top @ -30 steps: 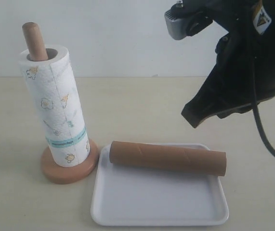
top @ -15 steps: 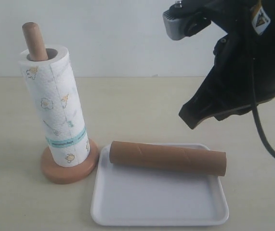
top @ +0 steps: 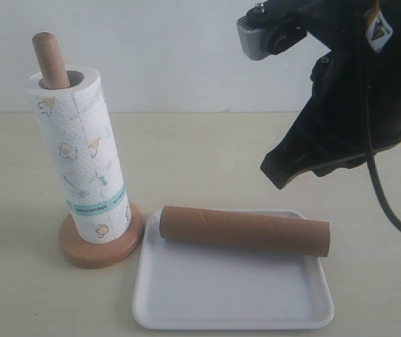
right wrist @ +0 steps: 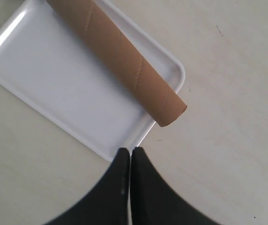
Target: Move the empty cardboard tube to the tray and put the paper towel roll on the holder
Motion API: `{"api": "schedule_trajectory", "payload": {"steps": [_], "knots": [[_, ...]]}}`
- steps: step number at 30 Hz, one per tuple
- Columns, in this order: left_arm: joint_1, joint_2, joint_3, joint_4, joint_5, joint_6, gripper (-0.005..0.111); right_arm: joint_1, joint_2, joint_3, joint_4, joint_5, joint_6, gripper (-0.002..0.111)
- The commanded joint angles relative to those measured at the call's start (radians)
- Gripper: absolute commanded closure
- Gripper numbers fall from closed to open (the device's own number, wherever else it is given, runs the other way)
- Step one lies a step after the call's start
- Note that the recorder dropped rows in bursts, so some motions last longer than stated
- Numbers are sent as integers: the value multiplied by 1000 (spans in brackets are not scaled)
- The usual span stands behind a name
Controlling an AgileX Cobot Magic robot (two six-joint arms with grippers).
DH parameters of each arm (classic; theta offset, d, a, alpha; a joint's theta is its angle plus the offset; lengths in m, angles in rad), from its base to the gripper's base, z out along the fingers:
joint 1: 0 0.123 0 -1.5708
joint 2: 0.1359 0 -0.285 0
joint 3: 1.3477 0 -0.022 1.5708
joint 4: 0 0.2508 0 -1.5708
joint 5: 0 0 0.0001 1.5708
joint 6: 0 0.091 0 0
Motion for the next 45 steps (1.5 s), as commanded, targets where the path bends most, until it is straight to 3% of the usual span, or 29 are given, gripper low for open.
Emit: {"api": "schedule_trajectory", "payload": {"steps": [1,13,20,22,26,32,45], "knots": [[2,-1,3,1,-8,4,103,-6,-1,-5,-3,2,5,108],[2,-1,3,1,-8,4,103,-6,-14,-5,-45,2,0,108],[2,-1,3,1,-8,4,103,-6,-220,-5,-47,2,24,108],[2,-1,3,1,-8,4,103,-8,-290,14,-45,-102,102,108],[2,-1,3,1,-8,4,103,-10,-437,171,-45,-362,174,108],[2,-1,3,1,-8,4,103,-18,-575,410,-45,-542,191,108],[2,-1,3,1,-8,4,103,-211,-851,846,-44,-906,199,108]]}}
